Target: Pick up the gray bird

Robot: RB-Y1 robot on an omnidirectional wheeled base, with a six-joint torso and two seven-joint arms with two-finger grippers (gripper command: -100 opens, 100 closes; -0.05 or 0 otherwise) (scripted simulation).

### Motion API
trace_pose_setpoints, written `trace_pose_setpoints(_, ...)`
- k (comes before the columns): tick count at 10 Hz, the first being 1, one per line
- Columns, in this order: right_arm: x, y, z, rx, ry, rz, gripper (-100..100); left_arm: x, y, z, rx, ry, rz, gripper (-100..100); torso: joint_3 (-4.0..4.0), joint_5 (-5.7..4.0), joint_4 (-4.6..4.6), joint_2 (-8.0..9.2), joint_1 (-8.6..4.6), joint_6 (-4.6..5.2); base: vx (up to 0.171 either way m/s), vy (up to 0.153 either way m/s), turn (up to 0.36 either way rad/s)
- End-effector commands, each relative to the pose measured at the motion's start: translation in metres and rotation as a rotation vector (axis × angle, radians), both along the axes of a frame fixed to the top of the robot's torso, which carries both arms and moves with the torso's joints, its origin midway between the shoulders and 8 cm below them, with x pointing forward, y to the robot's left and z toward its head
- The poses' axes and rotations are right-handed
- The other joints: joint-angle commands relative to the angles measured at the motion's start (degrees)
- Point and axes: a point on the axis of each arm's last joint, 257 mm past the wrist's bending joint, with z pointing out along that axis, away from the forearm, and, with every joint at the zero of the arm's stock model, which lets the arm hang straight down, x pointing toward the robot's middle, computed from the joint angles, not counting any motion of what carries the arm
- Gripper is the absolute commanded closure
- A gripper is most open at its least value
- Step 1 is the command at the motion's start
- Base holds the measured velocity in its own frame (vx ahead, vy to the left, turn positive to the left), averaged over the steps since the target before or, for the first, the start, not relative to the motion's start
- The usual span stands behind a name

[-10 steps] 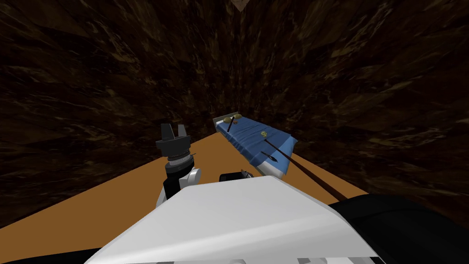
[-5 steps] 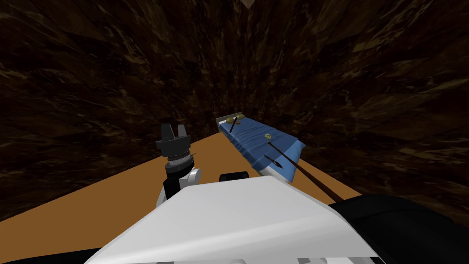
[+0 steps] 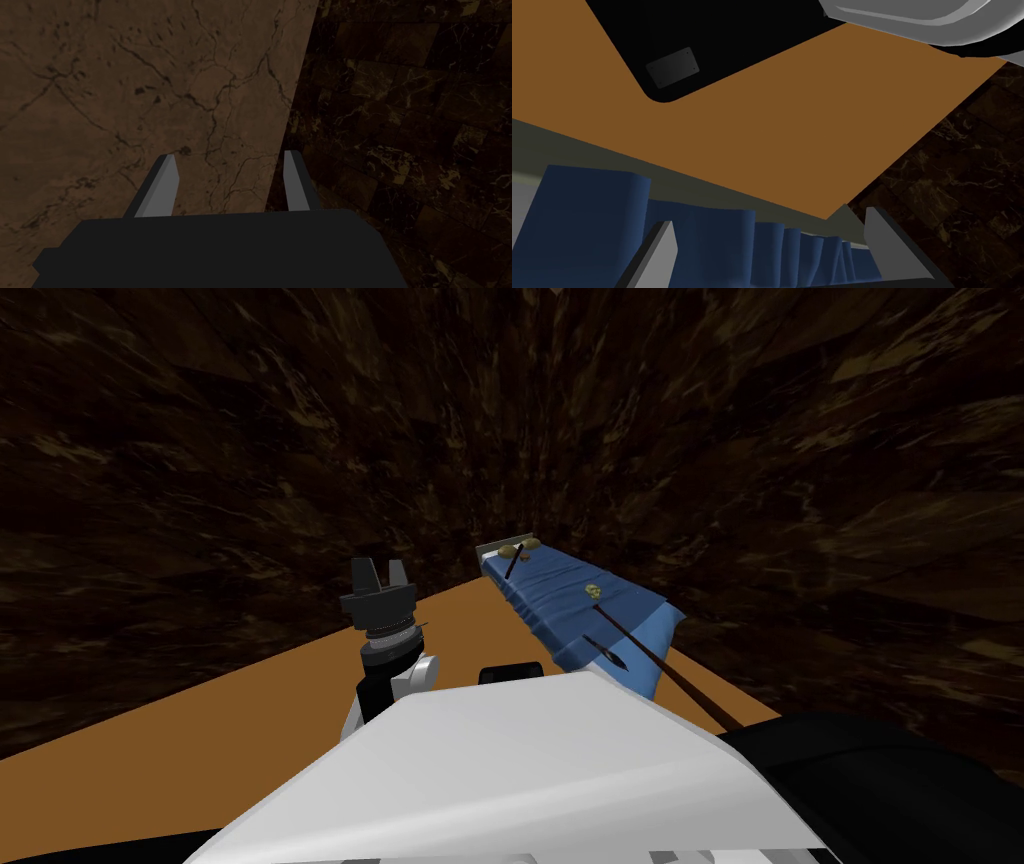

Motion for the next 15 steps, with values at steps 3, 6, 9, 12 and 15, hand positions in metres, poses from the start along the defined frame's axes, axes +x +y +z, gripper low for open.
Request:
trace_pose_setpoints(3, -0.025, -0.029, -0.015, -0.074, 0.051, 0.042, -100, 0.000, 0.000, 0.000, 0.000, 0.000, 0.000, 0, 0.12, 0.02, 0.05, 0.19, 0.08, -0.01, 0.014, -0.002, 0.048)
trace_pose_setpoints(6, -0.061, -0.071, -0.030, -0.168, 0.130, 0.077, -100, 0.000, 0.000, 0.000, 0.000, 0.000, 0.000, 0, -0.16, -0.04, -0.06, -0.29, -0.26, 0.00, 0.110, -0.066, 0.127)
trace_pose_setpoints(9, -0.101, -0.135, -0.039, -0.307, 0.222, 0.145, -100, 0.000, 0.000, 0.000, 0.000, 0.000, 0.000, 0, -0.06, -0.03, -0.02, -0.12, -0.11, -0.01, 0.080, -0.049, 0.139)
trace_pose_setpoints(12, -0.125, -0.173, -0.040, -0.385, 0.280, 0.172, -100, 0.000, 0.000, 0.000, 0.000, 0.000, 0.000, 0, 0.00, -0.02, 0.00, -0.01, -0.04, 0.01, 0.054, -0.048, 0.082)
trace_pose_setpoints(15, -0.151, -0.228, -0.036, -0.501, 0.354, 0.221, -100, 0.000, 0.000, 0.000, 0.000, 0.000, 0.000, 0, -0.18, -0.10, -0.06, -0.33, -0.53, -0.04, 0.123, -0.135, 0.190)
